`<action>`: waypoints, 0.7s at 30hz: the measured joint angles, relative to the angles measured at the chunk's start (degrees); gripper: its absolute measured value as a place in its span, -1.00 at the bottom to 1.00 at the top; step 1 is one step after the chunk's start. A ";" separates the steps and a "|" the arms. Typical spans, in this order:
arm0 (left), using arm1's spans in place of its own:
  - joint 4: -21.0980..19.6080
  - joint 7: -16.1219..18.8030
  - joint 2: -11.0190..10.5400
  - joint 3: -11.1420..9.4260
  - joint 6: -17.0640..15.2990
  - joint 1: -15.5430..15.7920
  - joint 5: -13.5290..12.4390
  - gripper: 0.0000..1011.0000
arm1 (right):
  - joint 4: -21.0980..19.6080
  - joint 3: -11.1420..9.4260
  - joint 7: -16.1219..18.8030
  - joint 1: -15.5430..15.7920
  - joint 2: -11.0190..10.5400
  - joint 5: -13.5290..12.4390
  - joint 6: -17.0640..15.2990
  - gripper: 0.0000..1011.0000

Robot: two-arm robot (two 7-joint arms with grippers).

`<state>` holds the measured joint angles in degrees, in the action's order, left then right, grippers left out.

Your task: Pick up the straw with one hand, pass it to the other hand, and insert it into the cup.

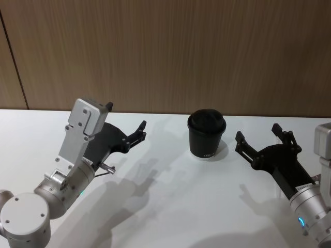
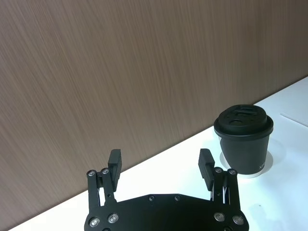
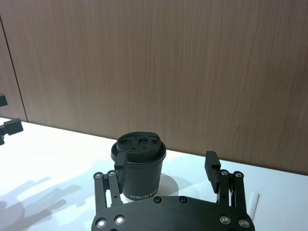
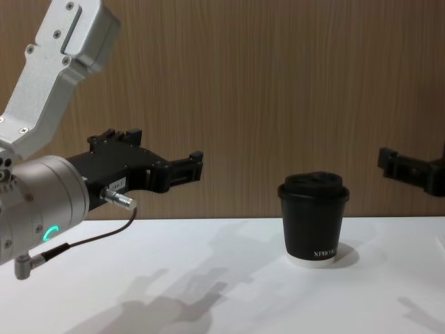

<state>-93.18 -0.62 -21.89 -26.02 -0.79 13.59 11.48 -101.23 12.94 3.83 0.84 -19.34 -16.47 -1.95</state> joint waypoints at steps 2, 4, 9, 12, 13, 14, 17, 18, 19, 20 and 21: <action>0.00 0.00 0.00 0.00 0.00 0.00 0.00 0.98 | 0.00 0.00 0.00 0.00 0.00 0.00 0.00 0.98; 0.00 0.00 0.00 0.00 0.00 0.00 0.00 0.98 | 0.00 0.00 0.00 0.00 0.00 0.00 0.00 0.98; 0.00 0.00 0.00 0.00 0.00 0.00 0.00 0.98 | 0.00 0.00 0.00 0.00 0.00 0.00 0.00 0.98; 0.00 0.00 0.00 0.00 0.00 0.00 0.00 0.98 | 0.00 0.00 0.00 0.00 0.00 0.00 0.00 0.98; 0.00 0.00 0.00 0.00 0.00 0.00 0.00 0.98 | 0.00 0.00 0.00 0.00 0.00 0.00 0.00 0.98; 0.00 0.00 0.00 0.00 0.00 0.00 0.00 0.98 | 0.00 0.00 0.00 0.00 0.00 0.00 0.00 0.98; 0.00 0.00 0.00 0.00 0.00 0.00 0.00 0.98 | 0.00 0.00 0.00 0.00 0.00 0.00 0.00 0.98; 0.00 0.00 0.00 0.00 0.00 0.00 0.00 0.98 | 0.00 0.00 0.00 0.00 0.00 0.00 0.00 0.98; 0.00 0.00 0.00 0.00 0.00 0.00 0.00 0.98 | 0.00 0.00 0.00 0.00 0.00 0.00 0.00 0.98; 0.00 0.00 0.00 0.00 0.00 0.00 0.00 0.98 | 0.00 0.00 0.00 0.00 0.00 0.00 0.00 0.98; 0.00 0.00 0.00 0.00 0.00 0.00 0.00 0.98 | 0.00 0.00 0.00 0.00 0.00 0.00 0.00 0.98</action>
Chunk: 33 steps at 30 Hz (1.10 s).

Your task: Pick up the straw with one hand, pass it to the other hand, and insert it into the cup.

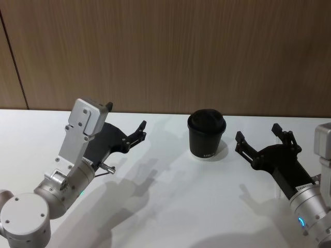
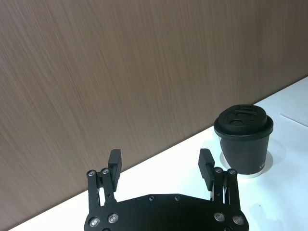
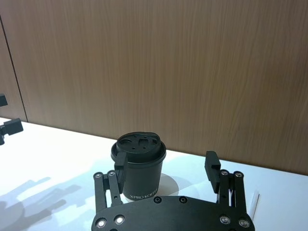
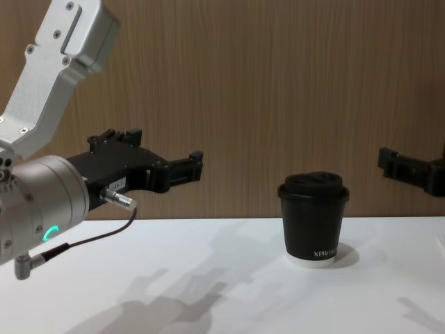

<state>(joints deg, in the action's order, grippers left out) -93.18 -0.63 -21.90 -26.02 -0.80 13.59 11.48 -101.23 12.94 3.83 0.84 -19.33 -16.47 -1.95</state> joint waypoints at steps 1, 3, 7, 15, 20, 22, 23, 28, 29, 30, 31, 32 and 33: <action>0.00 0.00 0.00 0.00 0.00 0.00 0.00 0.98 | 0.00 0.00 0.00 0.00 0.00 0.00 0.00 0.98; 0.00 0.00 0.00 0.00 0.00 0.00 0.00 0.98 | 0.00 0.00 0.00 0.00 0.00 0.00 0.00 0.98; 0.00 0.00 0.00 0.00 0.00 0.00 0.00 0.98 | 0.00 0.00 0.00 0.00 0.00 0.00 0.00 0.98; 0.00 0.00 0.00 0.00 0.00 0.00 0.00 0.98 | 0.00 0.00 0.00 0.00 0.00 0.00 0.00 0.98; 0.00 0.00 0.00 0.00 0.00 0.00 0.00 0.98 | 0.00 0.00 0.00 0.00 0.00 0.00 0.00 0.98; 0.00 0.00 0.00 0.00 0.00 0.00 0.00 0.98 | 0.00 0.00 0.00 0.00 0.00 0.00 0.00 0.98; 0.00 0.00 0.00 0.00 0.00 0.00 0.00 0.98 | 0.00 0.00 0.00 0.00 0.00 0.00 0.00 0.98; 0.00 0.00 0.00 0.00 0.00 0.00 0.00 0.98 | 0.00 0.00 0.00 0.00 0.00 0.00 0.00 0.98; 0.00 0.00 0.00 0.00 0.00 0.00 0.00 0.98 | 0.00 0.00 0.00 0.00 0.00 0.00 0.00 0.98; 0.00 0.00 0.00 0.00 0.00 0.00 0.00 0.98 | 0.00 0.00 0.00 0.00 0.00 0.00 0.00 0.98; 0.00 0.00 0.00 0.00 0.00 0.00 0.00 0.98 | 0.00 0.00 0.00 0.00 0.00 0.00 0.00 0.98; 0.00 0.00 0.00 0.00 0.00 0.00 0.00 0.98 | 0.00 0.00 0.00 0.00 0.00 0.00 0.00 0.98; 0.00 0.00 0.00 0.00 0.00 0.00 0.00 0.98 | 0.00 0.00 0.00 0.00 0.00 0.00 0.00 0.98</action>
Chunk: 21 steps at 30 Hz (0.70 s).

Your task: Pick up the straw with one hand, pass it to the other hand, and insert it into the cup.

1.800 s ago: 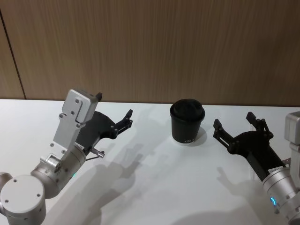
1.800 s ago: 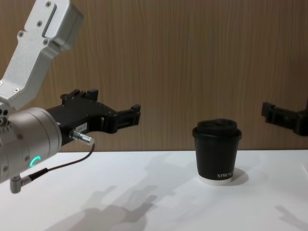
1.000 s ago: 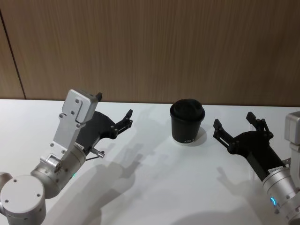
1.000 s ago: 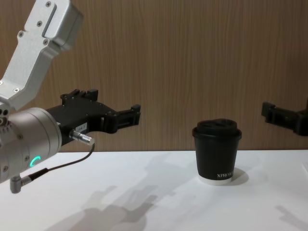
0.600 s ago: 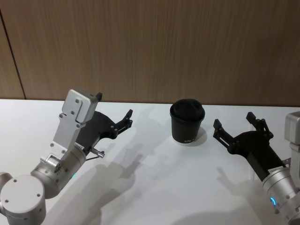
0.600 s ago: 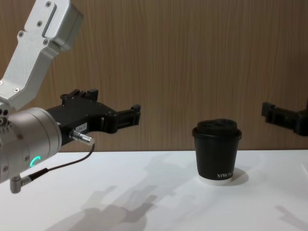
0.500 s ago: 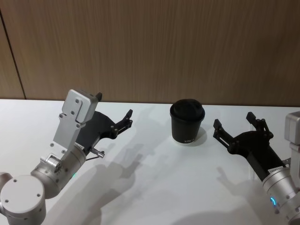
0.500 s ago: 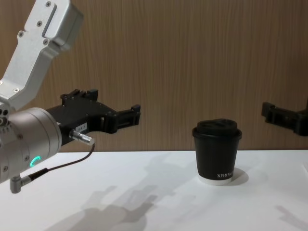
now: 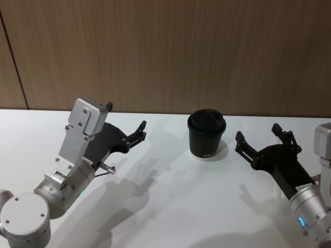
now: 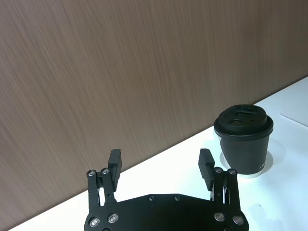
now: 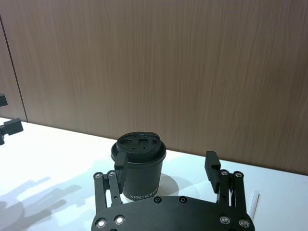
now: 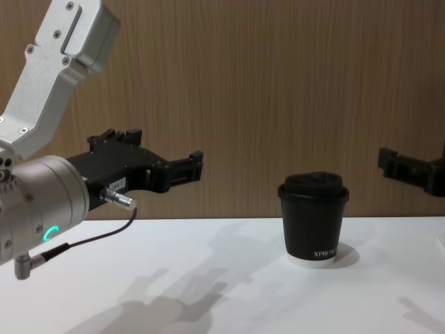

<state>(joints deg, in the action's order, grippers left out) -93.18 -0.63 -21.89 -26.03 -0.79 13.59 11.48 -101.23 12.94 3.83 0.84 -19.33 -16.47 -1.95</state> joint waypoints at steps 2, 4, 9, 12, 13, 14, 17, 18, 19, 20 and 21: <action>0.00 0.00 0.00 0.00 0.00 0.00 0.00 0.98 | 0.00 0.00 0.00 0.00 0.00 0.00 0.00 0.98; 0.00 0.00 0.00 0.00 0.00 0.00 0.00 0.98 | 0.00 0.00 0.00 0.00 0.00 0.00 0.00 0.98; 0.00 0.00 0.00 0.00 0.00 0.00 0.00 0.98 | 0.00 0.00 0.00 0.00 0.00 0.00 0.00 0.98; 0.00 0.00 0.00 0.01 0.00 0.00 0.00 0.98 | 0.00 0.00 0.00 0.00 0.00 0.00 0.00 0.98; 0.00 0.00 0.00 0.01 0.00 0.00 0.00 0.98 | 0.00 0.00 0.00 0.00 0.00 0.00 0.00 0.98; 0.00 0.00 0.00 0.00 0.00 0.00 0.00 0.98 | 0.00 0.00 0.00 0.00 0.00 0.00 0.00 0.98; 0.00 0.00 0.00 0.00 0.00 0.00 0.00 0.98 | 0.00 0.00 0.00 0.00 0.00 0.01 0.00 0.98; 0.00 0.00 0.00 0.01 0.00 0.00 0.00 0.98 | 0.00 -0.02 0.01 0.02 0.00 0.01 0.00 0.98; 0.00 0.00 0.00 0.01 0.00 0.00 0.00 0.98 | 0.00 -0.03 0.03 0.03 0.00 0.01 0.00 0.98; 0.00 0.00 0.00 0.01 0.00 0.00 0.00 0.98 | 0.00 -0.04 0.06 0.05 -0.01 0.01 0.00 0.98; 0.00 0.00 0.00 0.01 0.00 0.00 0.00 0.98 | 0.03 -0.07 0.23 0.11 -0.07 0.01 0.00 0.98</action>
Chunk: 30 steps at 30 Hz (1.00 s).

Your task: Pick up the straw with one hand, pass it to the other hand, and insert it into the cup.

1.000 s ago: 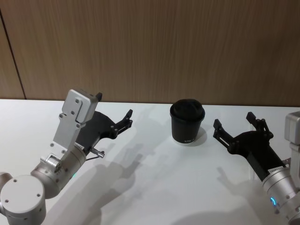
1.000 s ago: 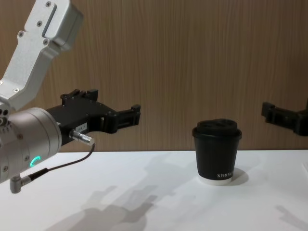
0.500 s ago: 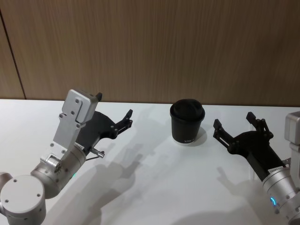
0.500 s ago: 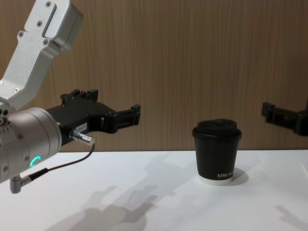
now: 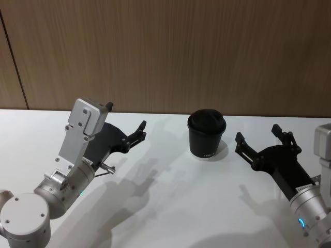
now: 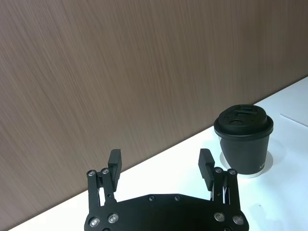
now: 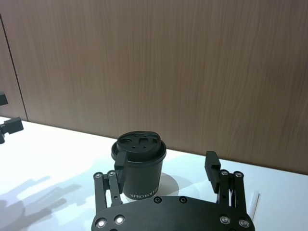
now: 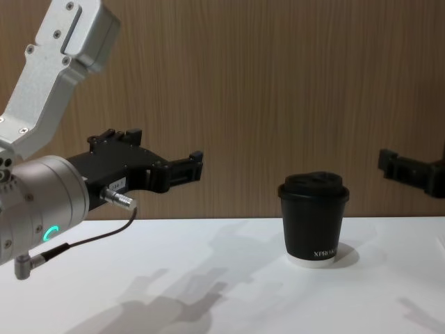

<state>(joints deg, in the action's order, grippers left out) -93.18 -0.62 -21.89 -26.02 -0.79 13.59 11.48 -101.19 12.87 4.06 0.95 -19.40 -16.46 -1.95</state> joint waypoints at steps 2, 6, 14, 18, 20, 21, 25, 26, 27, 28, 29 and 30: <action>0.00 0.00 0.00 0.00 0.00 0.00 0.00 0.98 | 0.09 -0.06 0.37 0.12 -0.18 -0.03 0.00 0.98; 0.00 0.00 0.00 0.00 0.00 0.00 0.00 0.98 | 0.20 -0.22 1.09 0.42 -0.64 -0.08 -0.05 0.98; 0.00 0.00 0.00 0.00 0.00 0.00 0.00 0.98 | 0.21 -0.76 1.98 1.15 -1.60 -0.07 -0.95 0.98; 0.00 0.00 0.00 0.00 0.00 0.00 0.00 0.98 | 0.05 -1.22 2.18 1.53 -2.02 -0.02 -2.08 0.98; 0.00 0.00 0.00 0.00 0.00 0.00 0.00 0.98 | -0.06 -1.39 2.20 1.66 -2.12 0.01 -2.49 0.98; 0.00 0.00 0.00 0.00 0.00 0.00 0.00 0.98 | -0.09 -1.46 2.20 1.71 -2.16 0.02 -2.73 0.98; 0.00 0.00 0.00 0.00 0.00 0.00 0.00 0.98 | -0.37 -1.82 1.97 1.99 -2.30 0.23 -4.07 0.98; 0.00 0.00 0.00 0.00 0.00 0.00 0.00 0.98 | -0.49 -1.94 1.72 2.07 -2.31 0.39 -4.65 0.98; 0.00 0.00 0.00 0.00 0.00 0.00 0.00 0.98 | -0.54 -2.02 1.56 2.12 -2.33 0.48 -4.93 0.98; 0.00 0.00 0.00 0.00 0.00 0.00 0.00 0.98 | -0.60 -2.09 1.43 2.18 -2.35 0.61 -5.22 0.98; 0.00 0.00 0.00 0.00 0.00 0.00 0.00 0.98 | -0.70 -2.21 1.05 2.24 -2.38 0.89 -5.96 0.98; 0.00 0.00 0.00 0.00 0.00 0.00 0.00 0.98 | -0.73 -2.27 0.95 2.26 -2.40 0.98 -6.15 0.98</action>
<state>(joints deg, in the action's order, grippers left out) -93.18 -0.62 -21.89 -26.02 -0.80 13.59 11.48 -101.93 10.61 5.01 3.21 -21.80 -15.47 -8.10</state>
